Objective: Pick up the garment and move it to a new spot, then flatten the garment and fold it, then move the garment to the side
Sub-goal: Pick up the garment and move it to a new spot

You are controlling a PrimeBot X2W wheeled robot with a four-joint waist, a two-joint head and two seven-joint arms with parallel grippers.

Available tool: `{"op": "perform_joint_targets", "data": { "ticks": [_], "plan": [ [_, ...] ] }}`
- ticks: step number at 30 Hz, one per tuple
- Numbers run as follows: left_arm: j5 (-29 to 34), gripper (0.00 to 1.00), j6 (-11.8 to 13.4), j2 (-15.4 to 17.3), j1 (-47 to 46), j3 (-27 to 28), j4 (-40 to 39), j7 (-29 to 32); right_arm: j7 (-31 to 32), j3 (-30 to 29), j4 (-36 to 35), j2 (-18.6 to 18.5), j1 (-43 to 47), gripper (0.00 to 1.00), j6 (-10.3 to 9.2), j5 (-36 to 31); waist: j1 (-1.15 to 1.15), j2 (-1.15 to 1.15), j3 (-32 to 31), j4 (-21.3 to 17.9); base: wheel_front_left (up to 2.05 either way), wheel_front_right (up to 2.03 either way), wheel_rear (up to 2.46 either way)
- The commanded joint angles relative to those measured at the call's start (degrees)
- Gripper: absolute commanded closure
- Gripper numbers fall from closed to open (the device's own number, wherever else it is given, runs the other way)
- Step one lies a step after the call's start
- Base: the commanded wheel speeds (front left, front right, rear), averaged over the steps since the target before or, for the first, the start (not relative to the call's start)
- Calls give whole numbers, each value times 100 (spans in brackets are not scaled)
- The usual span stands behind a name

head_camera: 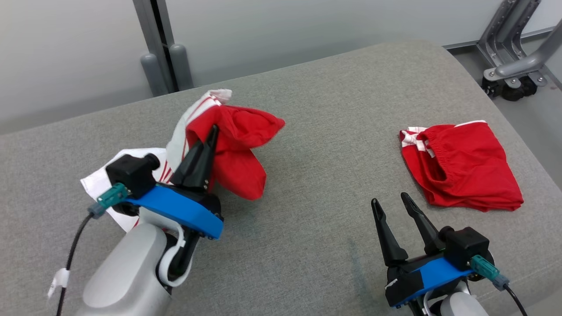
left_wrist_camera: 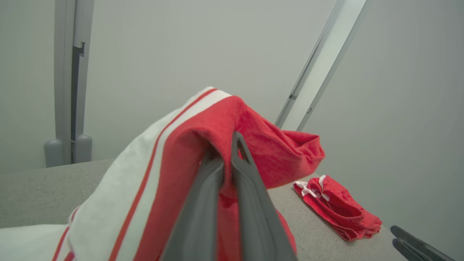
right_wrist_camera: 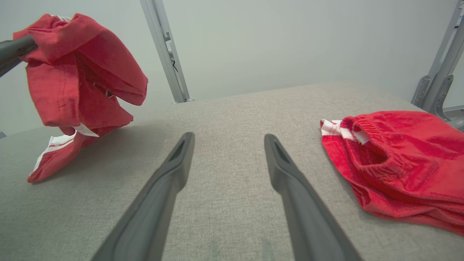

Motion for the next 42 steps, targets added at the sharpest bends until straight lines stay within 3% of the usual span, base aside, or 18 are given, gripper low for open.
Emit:
{"op": "perform_joint_targets", "data": {
  "ticks": [1,5,6,7,8,14,25,38,42],
  "plan": [
    [49,100,-9,-32,111,-56,-10,-26,-20,-4,-36,-13,90,0,0,22,0,1,-42,-80,0,0,0],
    [126,100,-9,-135,367,-123,296,-26,-20,-39,-75,-14,129,0,0,52,0,1,-34,-71,0,0,0],
    [180,85,-9,-120,408,-156,376,-27,-20,-30,-85,-12,139,0,0,73,0,1,-33,-39,0,0,0],
    [224,51,-9,-112,437,-178,433,-27,-19,-43,-95,-11,146,0,0,77,0,1,-39,12,0,0,0],
    [250,0,-9,-85,503,-168,506,-27,-20,-27,-93,-12,147,0,0,80,0,1,-44,59,0,0,0],
    [501,0,23,-108,976,545,849,-26,-20,-64,10,-14,125,0,0,51,0,1,-181,501,0,0,0],
    [1545,0,130,-493,2092,2185,859,-27,-20,-107,350,-16,91,0,0,31,0,1,-607,1256,0,0,0],
    [2945,0,106,-1135,3109,3677,7,-26,-20,-222,630,-16,271,0,0,23,0,1,-854,1391,0,0,0],
    [3096,0,70,-1217,3149,3826,-19,-26,-20,-247,666,-16,301,0,0,0,0,1,-853,1376,0,0,0]
  ]
}}
